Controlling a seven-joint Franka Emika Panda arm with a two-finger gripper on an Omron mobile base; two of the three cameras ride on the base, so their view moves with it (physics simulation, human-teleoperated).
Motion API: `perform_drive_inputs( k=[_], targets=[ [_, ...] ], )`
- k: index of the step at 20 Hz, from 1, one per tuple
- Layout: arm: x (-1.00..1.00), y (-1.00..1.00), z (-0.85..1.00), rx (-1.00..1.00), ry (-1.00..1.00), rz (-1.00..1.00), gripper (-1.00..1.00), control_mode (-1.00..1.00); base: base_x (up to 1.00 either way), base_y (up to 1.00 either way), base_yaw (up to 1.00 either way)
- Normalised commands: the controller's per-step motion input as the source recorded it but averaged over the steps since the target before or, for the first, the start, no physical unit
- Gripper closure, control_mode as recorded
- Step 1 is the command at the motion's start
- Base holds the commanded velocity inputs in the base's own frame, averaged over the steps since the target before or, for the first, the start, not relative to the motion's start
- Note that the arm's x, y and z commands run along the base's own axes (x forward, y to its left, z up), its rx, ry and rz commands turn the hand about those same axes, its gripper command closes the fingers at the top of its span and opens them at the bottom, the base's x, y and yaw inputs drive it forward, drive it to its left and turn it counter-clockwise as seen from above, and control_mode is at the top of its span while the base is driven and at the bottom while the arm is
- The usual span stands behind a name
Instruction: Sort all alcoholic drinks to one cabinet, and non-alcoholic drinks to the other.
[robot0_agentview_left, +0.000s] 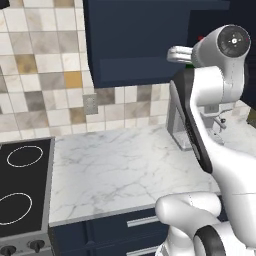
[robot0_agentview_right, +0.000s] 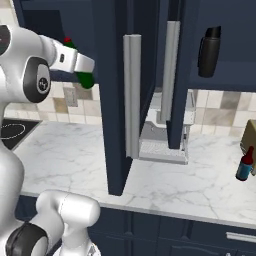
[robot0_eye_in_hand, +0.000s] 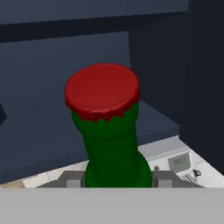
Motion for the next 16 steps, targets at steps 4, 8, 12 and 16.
perform_drive_inputs(
  k=[4, 8, 12, 16],
  targets=[
    [0.41, -0.21, 0.05, -0.03, 0.0, 0.0, 1.0, -1.0, 0.0, 0.0, 0.0],
    [0.47, -0.13, 0.0, -0.03, 0.03, 0.0, 1.0, -1.0, 0.0, 0.0, 0.0],
    [0.51, -0.05, 0.0, -0.03, 0.05, 0.0, 1.0, -1.0, 0.0, 0.0, 0.0],
    [0.56, -0.04, 0.0, -0.02, 0.07, 0.0, 1.0, -1.0, 0.0, 0.0, 0.0]
  ],
)
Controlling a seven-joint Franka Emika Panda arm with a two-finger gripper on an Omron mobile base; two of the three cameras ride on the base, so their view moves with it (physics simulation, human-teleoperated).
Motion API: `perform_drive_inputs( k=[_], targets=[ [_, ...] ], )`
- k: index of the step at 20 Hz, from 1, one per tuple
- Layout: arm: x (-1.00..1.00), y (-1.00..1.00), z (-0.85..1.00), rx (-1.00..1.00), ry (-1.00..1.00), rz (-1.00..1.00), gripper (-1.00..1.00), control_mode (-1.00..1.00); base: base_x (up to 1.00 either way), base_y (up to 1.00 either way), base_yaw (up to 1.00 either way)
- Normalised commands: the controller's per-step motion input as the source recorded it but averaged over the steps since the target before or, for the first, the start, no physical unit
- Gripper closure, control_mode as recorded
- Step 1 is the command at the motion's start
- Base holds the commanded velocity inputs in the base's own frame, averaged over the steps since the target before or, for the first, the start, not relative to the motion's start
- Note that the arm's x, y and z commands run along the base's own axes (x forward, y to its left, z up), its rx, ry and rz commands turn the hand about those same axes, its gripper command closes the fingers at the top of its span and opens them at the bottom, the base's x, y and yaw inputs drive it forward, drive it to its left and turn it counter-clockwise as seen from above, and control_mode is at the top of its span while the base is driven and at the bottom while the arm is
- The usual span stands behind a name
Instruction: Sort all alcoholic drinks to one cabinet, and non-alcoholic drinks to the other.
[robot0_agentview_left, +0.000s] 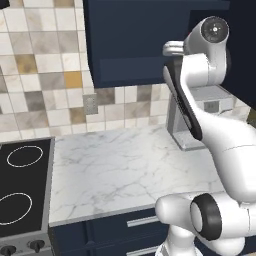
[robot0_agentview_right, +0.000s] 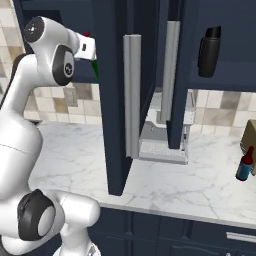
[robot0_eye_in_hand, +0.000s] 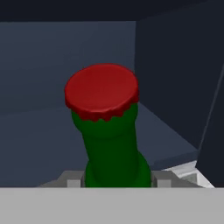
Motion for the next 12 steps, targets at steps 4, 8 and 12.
perform_drive_inputs(
  k=[4, 8, 12],
  targets=[
    [0.58, -0.08, 0.0, -0.01, 0.06, 0.0, 1.0, -1.0, 0.0, 0.0, 0.0],
    [0.44, -0.07, 0.0, -0.01, 0.05, 0.0, 1.0, -1.0, 0.0, 0.0, 0.0],
    [0.42, -0.05, 0.0, -0.02, 0.03, 0.0, 1.0, -1.0, 0.0, 0.0, 0.0]
  ],
)
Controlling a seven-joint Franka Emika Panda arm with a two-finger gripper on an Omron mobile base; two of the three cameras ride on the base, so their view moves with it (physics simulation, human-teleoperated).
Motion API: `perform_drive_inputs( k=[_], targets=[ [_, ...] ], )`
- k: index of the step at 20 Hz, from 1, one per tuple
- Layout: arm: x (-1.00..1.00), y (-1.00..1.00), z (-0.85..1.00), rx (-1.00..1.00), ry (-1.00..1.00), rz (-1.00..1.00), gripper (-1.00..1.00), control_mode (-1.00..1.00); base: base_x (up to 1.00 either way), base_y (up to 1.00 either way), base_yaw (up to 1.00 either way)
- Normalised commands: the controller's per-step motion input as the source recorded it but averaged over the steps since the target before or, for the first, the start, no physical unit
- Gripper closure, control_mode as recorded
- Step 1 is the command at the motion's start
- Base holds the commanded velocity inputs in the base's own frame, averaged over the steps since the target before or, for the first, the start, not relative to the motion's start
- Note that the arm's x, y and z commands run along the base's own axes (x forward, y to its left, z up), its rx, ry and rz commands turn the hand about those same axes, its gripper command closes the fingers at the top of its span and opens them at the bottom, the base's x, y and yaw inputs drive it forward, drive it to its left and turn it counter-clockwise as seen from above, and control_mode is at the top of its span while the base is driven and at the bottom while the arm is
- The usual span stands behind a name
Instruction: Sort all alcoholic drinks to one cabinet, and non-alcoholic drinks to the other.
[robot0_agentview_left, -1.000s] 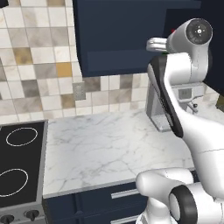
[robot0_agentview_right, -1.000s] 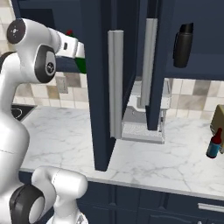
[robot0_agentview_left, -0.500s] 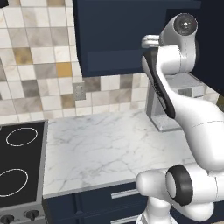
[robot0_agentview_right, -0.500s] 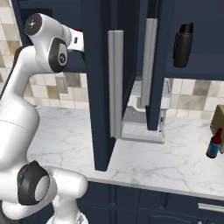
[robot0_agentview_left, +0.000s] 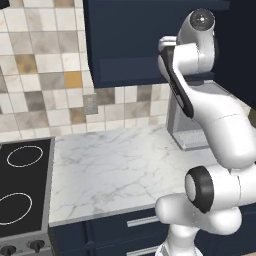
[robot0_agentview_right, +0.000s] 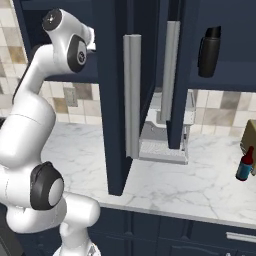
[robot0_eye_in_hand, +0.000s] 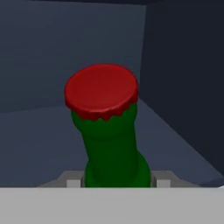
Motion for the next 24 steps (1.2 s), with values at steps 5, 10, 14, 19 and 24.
perform_drive_inputs(
  k=[5, 10, 14, 19, 24],
  targets=[
    [0.33, -0.05, -0.02, -0.02, 0.0, 0.0, 1.0, -1.0, 0.0, 0.0, 0.0],
    [0.21, -0.05, -0.13, -0.02, 0.0, 0.0, 1.0, -1.0, 0.0, 0.0, 0.0],
    [0.13, -0.05, -0.27, -0.01, 0.0, 0.0, 1.0, -1.0, 0.0, 0.0, 0.0],
    [0.15, -0.07, -0.25, 0.0, 0.0, 0.0, 1.0, -1.0, 0.0, 0.0, 0.0],
    [0.23, -0.04, -0.15, 0.0, 0.0, 0.0, 1.0, -1.0, 0.0, 0.0, 0.0]
  ],
)
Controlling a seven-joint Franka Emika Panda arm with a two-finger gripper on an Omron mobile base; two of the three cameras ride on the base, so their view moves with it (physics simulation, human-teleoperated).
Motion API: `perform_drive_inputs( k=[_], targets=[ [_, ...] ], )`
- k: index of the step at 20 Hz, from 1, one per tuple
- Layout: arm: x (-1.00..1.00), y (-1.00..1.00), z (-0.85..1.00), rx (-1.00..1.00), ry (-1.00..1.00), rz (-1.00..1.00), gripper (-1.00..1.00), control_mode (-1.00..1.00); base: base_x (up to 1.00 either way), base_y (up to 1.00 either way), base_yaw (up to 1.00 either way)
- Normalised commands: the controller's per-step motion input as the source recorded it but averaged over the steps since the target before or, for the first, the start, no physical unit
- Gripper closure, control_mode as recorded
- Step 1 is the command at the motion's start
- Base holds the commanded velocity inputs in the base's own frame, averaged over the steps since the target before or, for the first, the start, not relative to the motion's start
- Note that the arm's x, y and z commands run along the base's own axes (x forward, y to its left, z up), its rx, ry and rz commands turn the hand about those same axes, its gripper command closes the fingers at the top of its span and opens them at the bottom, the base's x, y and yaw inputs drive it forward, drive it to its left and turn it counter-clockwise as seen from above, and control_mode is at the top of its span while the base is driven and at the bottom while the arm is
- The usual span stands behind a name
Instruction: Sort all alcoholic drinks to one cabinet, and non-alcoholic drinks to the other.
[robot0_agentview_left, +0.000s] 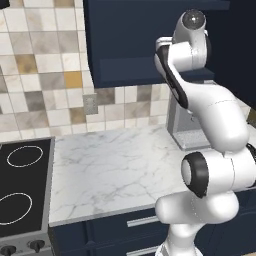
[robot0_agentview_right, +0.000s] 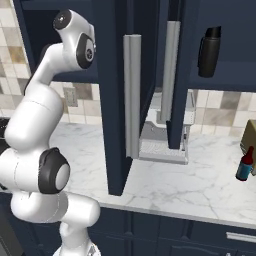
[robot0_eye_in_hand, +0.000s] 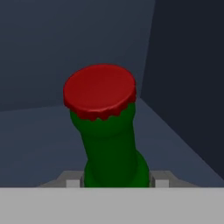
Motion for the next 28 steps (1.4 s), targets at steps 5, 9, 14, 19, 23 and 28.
perform_drive_inputs(
  k=[5, 9, 14, 19, 23, 28],
  targets=[
    [0.31, -0.03, -0.1, 0.0, 0.0, 0.0, 1.0, -1.0, 0.0, 0.0, 0.0],
    [0.19, -0.04, -0.22, 0.0, 0.0, 0.0, 1.0, -1.0, 0.0, 0.0, 0.0],
    [0.29, 0.0, -0.25, 0.0, 0.0, 0.0, -1.0, -1.0, 0.0, 0.0, 0.0],
    [0.33, -0.07, -0.08, 0.0, 0.0, 0.0, -1.0, -1.0, 0.0, 0.0, 0.0],
    [0.31, -0.08, -0.05, 0.0, 0.0, 0.0, -1.0, -1.0, 0.0, 0.0, 0.0],
    [0.33, -0.11, -0.04, 0.0, 0.0, 0.0, -1.0, -1.0, 0.0, 0.0, 0.0]
  ],
)
